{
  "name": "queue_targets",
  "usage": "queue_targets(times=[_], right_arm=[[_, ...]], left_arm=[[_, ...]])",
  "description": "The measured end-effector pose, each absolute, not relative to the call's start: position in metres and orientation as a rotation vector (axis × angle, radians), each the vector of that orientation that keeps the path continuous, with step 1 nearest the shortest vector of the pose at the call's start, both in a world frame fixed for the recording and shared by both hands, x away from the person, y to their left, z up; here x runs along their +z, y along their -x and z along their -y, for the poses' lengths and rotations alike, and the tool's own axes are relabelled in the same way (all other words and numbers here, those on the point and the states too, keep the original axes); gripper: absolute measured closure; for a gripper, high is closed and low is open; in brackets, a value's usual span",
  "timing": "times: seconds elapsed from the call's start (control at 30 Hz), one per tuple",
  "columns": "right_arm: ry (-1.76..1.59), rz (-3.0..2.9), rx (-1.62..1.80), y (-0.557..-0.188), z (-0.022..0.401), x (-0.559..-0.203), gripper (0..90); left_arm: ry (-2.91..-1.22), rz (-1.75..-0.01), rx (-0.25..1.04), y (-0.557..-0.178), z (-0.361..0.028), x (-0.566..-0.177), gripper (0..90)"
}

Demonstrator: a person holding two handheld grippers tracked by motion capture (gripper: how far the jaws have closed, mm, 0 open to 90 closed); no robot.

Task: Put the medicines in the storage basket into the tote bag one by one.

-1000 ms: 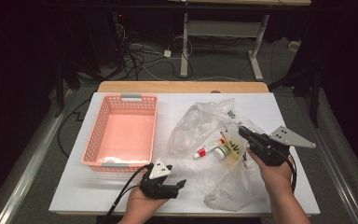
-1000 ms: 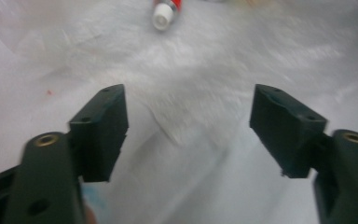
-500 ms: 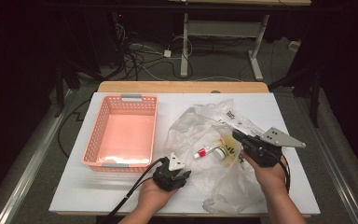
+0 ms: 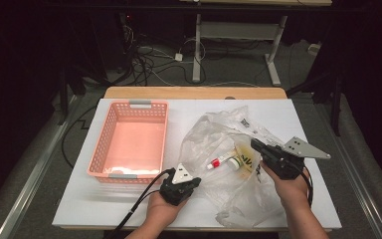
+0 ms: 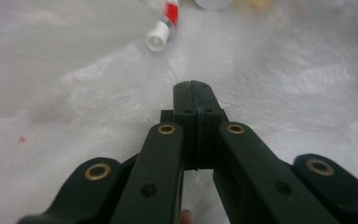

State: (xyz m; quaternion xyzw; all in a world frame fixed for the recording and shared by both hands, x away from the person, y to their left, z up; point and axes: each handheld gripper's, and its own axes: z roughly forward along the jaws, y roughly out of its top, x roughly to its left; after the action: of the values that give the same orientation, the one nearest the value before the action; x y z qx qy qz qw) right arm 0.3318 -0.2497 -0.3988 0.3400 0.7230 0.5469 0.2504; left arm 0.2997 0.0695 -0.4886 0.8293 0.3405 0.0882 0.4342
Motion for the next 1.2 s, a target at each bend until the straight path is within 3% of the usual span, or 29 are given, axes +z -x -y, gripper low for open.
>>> queue_targets(times=[0.3,0.47,0.67,0.8,0.83,0.9,0.97,1.03,1.13,1.2], right_arm=[[-0.922,-1.967,1.495,-0.332,0.249,-0.398,90.0],[-0.933,-1.959,1.499,-0.332,0.25,-0.398,90.0],[-0.924,-1.971,1.49,-0.334,0.245,-0.398,90.0],[-0.916,-1.986,1.488,-0.333,0.242,-0.4,90.0],[-0.911,-1.989,1.488,-0.332,0.242,-0.4,90.0],[-0.905,-1.995,1.489,-0.331,0.243,-0.401,90.0],[-0.904,-1.997,1.493,-0.33,0.243,-0.401,90.0],[-0.902,-1.997,1.493,-0.33,0.243,-0.401,90.0],[-0.907,-1.998,1.494,-0.33,0.244,-0.401,90.0],[-0.91,-1.995,1.492,-0.33,0.245,-0.401,90.0]], left_arm=[[-1.92,-0.796,0.308,-0.292,-0.075,-0.472,88.2],[-1.87,-0.76,0.271,-0.29,-0.074,-0.46,88.3],[-1.862,-0.751,0.297,-0.292,-0.067,-0.454,88.2],[-1.963,-0.796,0.299,-0.292,-0.068,-0.47,87.5],[-1.989,-0.805,0.278,-0.293,-0.068,-0.474,80.8],[-2.061,-0.834,0.207,-0.299,-0.066,-0.481,55.3],[-2.129,-0.873,0.248,-0.304,-0.061,-0.488,35.1],[-2.233,-0.912,0.228,-0.311,-0.053,-0.491,25.3],[-2.239,-0.845,0.236,-0.306,-0.051,-0.491,44.2],[-2.237,-0.82,0.234,-0.304,-0.051,-0.492,63.7]])
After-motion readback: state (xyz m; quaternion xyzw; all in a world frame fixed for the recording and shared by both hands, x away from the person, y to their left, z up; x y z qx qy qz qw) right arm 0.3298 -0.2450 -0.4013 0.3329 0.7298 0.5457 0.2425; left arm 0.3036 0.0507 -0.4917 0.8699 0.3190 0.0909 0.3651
